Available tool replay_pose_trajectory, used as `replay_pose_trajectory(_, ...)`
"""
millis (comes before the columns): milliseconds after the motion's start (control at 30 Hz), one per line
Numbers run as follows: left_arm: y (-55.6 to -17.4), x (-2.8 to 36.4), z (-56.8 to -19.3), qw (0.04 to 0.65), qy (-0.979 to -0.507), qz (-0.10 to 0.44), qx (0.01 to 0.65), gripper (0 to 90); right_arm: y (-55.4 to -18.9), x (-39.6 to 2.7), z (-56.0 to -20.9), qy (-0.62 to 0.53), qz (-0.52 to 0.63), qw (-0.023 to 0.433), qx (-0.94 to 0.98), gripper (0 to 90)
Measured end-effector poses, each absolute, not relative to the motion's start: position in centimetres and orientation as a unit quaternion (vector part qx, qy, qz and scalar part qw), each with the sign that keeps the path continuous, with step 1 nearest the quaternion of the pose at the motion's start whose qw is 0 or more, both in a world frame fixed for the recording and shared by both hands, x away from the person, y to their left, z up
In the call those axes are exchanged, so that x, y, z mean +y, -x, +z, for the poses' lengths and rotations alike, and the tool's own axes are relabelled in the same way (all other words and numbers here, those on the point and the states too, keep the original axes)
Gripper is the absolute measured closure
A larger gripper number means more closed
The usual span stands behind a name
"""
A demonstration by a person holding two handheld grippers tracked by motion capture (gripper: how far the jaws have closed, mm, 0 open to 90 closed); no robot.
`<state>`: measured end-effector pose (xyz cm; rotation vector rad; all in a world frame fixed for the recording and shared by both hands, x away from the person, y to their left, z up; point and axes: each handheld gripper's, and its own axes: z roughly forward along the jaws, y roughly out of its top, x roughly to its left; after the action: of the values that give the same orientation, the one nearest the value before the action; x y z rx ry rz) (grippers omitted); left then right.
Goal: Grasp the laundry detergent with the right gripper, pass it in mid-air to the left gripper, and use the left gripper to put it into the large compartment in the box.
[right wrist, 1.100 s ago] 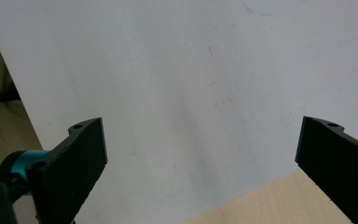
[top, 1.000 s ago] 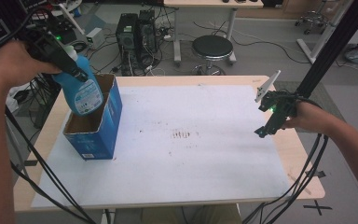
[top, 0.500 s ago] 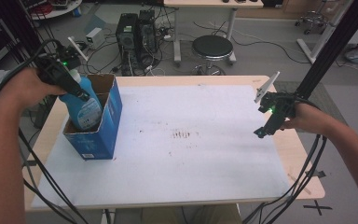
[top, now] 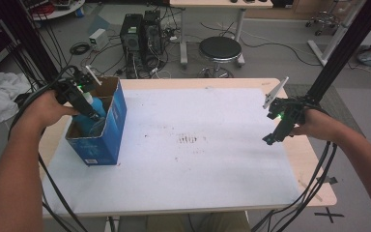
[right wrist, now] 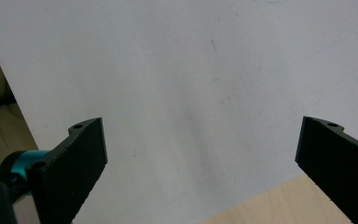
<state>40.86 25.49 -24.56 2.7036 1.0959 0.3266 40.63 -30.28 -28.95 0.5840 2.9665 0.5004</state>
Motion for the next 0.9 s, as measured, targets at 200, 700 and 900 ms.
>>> replay_pose_trajectory(200, -41.2, 25.6, -26.1, 0.103, -0.916, 0.110, 0.372, 38.1, -40.7, -30.3, -29.4, -0.191, 0.161, 0.035, 0.968, 1.1)
replay_pose_trajectory(700, -41.8, 25.5, -28.3, 0.091, -0.918, 0.101, 0.373, 37.9, -40.9, -30.3, -29.7, -0.196, 0.160, 0.031, 0.967, 1.1)
replay_pose_trajectory(900, -41.9, 25.3, -28.4, 0.088, -0.916, 0.101, 0.379, 37.7, -40.8, -30.4, -29.6, -0.194, 0.163, 0.033, 0.967, 1.1)
